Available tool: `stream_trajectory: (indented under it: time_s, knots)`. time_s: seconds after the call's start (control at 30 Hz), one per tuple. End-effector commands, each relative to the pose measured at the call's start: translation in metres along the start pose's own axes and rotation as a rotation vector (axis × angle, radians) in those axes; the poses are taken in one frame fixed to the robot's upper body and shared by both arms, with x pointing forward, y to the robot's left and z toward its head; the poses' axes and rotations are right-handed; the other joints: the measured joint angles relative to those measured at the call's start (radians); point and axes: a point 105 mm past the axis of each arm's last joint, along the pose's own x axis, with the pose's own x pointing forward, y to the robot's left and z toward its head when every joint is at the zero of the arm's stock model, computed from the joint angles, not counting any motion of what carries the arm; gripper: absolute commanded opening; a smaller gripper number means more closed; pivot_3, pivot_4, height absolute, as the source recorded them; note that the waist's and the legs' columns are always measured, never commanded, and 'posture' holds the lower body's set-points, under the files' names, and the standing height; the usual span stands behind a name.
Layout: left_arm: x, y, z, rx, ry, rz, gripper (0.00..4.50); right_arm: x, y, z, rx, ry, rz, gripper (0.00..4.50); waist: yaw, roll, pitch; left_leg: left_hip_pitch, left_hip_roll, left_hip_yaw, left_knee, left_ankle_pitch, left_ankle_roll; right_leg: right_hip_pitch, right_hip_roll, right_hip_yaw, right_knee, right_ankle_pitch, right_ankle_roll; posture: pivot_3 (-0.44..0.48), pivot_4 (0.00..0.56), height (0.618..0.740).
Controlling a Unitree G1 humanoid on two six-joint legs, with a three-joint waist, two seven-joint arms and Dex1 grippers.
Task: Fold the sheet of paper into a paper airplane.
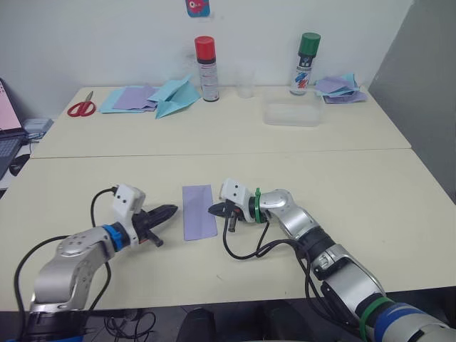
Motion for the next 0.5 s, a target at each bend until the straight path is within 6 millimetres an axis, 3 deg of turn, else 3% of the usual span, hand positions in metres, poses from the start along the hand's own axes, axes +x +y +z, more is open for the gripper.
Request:
stream_trajectory:
  time_s: [0.03,0.23,0.33,0.5]
  knots:
    - [0.01,0.0,0.002,0.045,0.006,0.0,0.0,0.002,0.005,-0.017,0.03,0.066,0.011,0.02,-0.001,0.0,0.0,0.0,0.0,0.0,0.0,0.0,0.0,0.0,0.0,0.0,0.0,0.0,0.0,0.0,0.15,0.74]
    - [0.015,0.004,0.003,0.041,0.003,-0.002,0.0,0.002,0.006,-0.016,0.035,0.062,0.01,0.02,-0.001,0.0,0.0,0.0,0.0,0.0,-0.001,0.0,0.0,0.0,0.001,0.0,0.0,0.0,0.0,0.0,0.15,0.74]
    - [0.012,0.005,0.012,0.021,-0.031,-0.009,0.0,0.002,0.005,-0.015,0.038,0.06,0.008,0.02,-0.001,0.0,0.0,-0.001,0.0,0.0,-0.001,0.0,0.0,0.0,0.0,0.0,-0.001,0.0,0.0,0.0,0.15,0.74]
    - [0.003,0.013,0.009,0.033,-0.009,0.022,0.0,0.002,0.006,-0.015,0.038,0.06,0.008,0.02,-0.001,0.0,0.0,-0.001,0.0,0.0,-0.001,0.0,0.0,0.0,0.0,0.0,-0.001,0.0,0.0,0.0,0.15,0.74]
